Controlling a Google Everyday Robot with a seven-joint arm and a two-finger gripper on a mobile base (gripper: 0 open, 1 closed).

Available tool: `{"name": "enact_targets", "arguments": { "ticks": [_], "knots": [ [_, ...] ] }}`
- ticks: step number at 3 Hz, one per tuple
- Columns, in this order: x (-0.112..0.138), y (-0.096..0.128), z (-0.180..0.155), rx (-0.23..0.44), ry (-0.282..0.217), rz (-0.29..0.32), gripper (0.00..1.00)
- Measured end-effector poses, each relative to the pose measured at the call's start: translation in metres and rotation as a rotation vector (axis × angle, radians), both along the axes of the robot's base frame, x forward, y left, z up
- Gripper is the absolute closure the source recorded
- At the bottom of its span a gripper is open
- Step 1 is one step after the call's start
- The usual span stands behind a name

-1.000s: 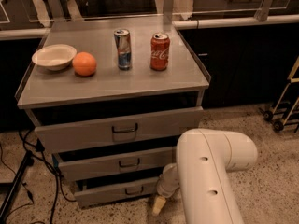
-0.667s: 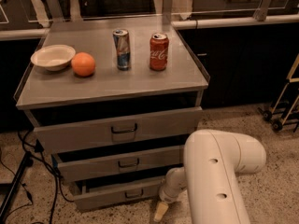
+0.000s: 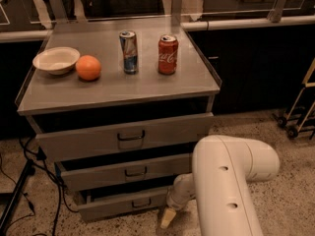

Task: Open bottom drawer

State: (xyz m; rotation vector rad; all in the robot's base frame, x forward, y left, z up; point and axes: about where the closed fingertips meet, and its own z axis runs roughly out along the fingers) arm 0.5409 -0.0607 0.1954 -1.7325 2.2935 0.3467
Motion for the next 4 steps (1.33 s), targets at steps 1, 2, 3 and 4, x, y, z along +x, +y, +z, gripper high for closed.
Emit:
{"name": "enact_targets", "arguments": {
  "ticks": [1,2,3,4],
  "knots": [
    [0.031,-0.001,0.020,-0.004,-0.072,-0.012,0.00],
    [0.033,-0.001,0.022,-0.004,-0.077,-0.013,0.00],
    [0.028,0.005,0.003,-0.017,-0.045,0.010,0.00],
    [0.028,0.010,-0.026,-0.041,0.003,0.031,0.00]
  ]
}}
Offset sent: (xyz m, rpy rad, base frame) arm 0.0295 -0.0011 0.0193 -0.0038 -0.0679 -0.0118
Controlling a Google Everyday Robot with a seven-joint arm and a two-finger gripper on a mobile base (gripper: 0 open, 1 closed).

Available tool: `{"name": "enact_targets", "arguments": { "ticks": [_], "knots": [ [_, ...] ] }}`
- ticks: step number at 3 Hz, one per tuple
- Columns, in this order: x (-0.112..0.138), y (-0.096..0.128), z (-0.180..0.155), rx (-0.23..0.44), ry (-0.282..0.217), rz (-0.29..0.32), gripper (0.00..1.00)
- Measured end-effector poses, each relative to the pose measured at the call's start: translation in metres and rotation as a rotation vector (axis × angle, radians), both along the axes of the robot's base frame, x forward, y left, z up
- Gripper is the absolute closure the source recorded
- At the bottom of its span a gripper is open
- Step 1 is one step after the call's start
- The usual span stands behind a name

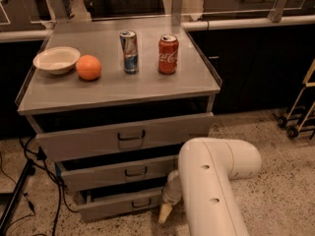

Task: Open bottom drawer

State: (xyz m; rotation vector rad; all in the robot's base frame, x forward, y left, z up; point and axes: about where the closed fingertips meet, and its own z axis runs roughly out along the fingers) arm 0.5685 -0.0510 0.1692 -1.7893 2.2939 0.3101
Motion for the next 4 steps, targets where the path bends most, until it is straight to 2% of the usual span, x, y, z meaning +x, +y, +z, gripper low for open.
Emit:
{"name": "enact_targets", "arguments": {
  "ticks": [1,2,3,4],
  "knots": [
    [-0.010,0.001,-0.020,-0.011,0.041,0.016,0.00],
    [-0.010,0.001,-0.016,-0.011,0.041,0.016,0.00],
    [-0.045,-0.020,-0.005,0.000,0.075,-0.013,0.00],
    [-0.044,-0.020,-0.004,0.000,0.075,-0.014,0.00]
  ]
}}
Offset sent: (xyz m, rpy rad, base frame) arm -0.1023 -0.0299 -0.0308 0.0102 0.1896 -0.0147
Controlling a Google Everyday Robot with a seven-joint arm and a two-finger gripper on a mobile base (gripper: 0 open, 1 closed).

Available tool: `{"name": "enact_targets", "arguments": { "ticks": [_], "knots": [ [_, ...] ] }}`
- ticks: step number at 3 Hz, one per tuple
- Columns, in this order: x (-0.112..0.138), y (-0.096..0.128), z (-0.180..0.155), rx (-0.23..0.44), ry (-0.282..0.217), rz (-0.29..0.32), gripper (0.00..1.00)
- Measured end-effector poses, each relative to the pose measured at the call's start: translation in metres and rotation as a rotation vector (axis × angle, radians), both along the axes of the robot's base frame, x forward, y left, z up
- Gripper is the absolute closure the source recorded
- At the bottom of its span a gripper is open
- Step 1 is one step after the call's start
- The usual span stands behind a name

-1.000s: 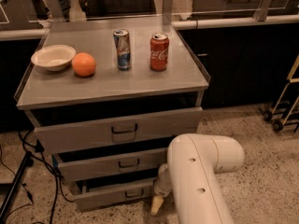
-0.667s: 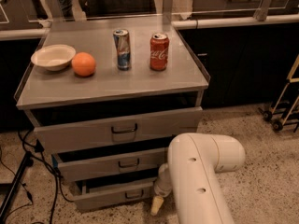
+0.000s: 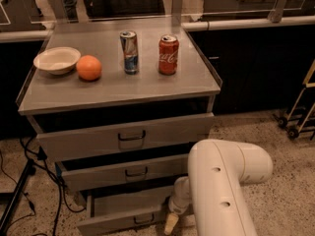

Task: Open bottom drawer

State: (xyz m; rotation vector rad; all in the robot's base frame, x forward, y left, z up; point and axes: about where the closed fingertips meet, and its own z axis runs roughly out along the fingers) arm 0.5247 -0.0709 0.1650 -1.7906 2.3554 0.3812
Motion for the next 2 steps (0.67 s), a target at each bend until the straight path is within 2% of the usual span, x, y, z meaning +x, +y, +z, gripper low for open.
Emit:
{"name": "enact_targets", "arguments": {
  "ticks": [1,2],
  "knots": [
    [-0.037,-0.019,0.013,0.002,0.046,-0.034,0.00],
    [-0.082,-0.025,0.008,-0.008,0.113,-0.009,0.00]
  ]
}}
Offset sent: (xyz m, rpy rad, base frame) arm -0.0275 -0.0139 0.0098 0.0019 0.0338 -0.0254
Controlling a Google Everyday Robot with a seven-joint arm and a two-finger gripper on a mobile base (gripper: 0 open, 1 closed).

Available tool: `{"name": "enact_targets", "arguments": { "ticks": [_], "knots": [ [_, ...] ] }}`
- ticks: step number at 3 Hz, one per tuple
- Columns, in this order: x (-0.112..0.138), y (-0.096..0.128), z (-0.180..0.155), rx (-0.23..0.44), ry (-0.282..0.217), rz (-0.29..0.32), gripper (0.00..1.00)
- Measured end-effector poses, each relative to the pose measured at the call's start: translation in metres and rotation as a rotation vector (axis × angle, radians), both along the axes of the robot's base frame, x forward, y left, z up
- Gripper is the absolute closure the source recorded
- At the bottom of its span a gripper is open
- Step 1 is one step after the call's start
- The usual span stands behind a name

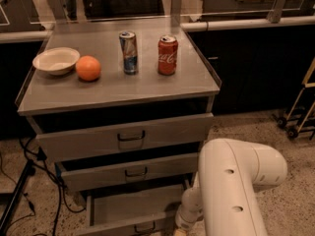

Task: Open bottom drawer

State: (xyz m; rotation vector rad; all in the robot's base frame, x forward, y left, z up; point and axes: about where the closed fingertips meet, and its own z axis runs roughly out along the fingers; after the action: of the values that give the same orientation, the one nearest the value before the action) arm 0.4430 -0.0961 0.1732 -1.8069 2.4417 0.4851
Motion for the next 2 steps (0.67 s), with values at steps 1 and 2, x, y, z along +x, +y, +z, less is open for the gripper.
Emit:
{"name": "enact_targets", "arguments": {
  "ticks": [1,2],
  "knots": [
    [-0.001,0.000,0.001,0.001,0.002,0.002,0.00],
    [-0.015,-0.005,-0.003,-0.004,0.034,-0.004,0.00]
  ]
}}
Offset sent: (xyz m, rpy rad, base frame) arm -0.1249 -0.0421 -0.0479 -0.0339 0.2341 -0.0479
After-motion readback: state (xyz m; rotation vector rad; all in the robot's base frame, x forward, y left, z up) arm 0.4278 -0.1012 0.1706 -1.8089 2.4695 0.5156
